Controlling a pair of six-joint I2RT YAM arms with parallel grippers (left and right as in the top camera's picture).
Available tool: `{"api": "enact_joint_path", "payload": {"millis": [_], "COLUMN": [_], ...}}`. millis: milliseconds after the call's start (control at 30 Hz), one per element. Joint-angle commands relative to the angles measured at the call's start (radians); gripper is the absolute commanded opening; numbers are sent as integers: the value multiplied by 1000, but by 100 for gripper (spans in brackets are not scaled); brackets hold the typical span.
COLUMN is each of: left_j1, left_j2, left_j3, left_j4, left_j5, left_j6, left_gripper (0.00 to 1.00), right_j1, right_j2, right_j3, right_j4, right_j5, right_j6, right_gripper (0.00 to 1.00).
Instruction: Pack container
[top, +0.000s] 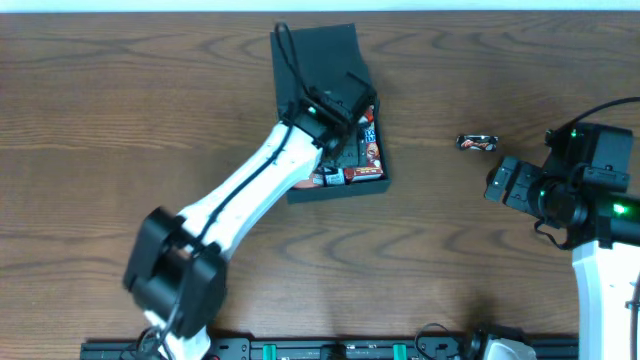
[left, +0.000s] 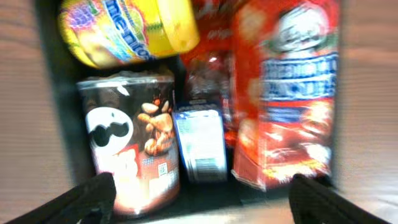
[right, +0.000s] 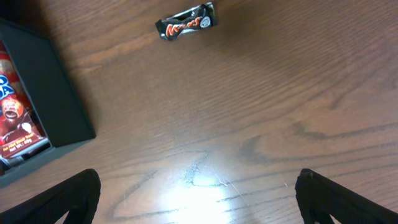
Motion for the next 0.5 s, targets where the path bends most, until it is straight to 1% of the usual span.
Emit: {"api": "enact_joint_path", "payload": {"millis": [0, 33, 67, 100, 200, 300, 333, 400, 433, 467], "left_j1": [-1, -1, -1, 0, 1, 1, 1, 1, 1, 1], "left_j2": [-135, -171, -210, -246, -358, -441, -467, -501, -513, -523], "left_j3": [82, 98, 109, 112, 112, 112, 112, 112, 112, 112], "left_j4": [-48, -69, -86, -95, -121, -161, -181, -215, -233, -251], "left_j5": [-15, -15, -15, -15, -22, -74, -98, -132, -141, -142], "left_j6": [76, 101, 125, 146, 206, 212, 212, 212, 212, 212], "left_gripper": [96, 98, 95, 95, 95, 95, 95, 95, 95, 95], "right_j1": [-6, -6, -6, -6, -6, -6, -6, -6, -6, -6], "right_j2": [3, 3, 3, 3, 3, 3, 4, 11, 19, 32], "right_j3": [0, 0, 0, 0, 0, 0, 0, 0, 0, 0], "right_j4": [6, 9, 11, 13, 44, 102, 126, 151, 150, 140], "right_j5": [-5, -5, -6, -13, -106, -159, -154, -133, -108, -68], "right_j6": [42, 59, 85, 106, 131, 155, 195, 335, 429, 557], "right_gripper": [99, 99, 99, 99, 99, 99, 99, 99, 99, 99]}}
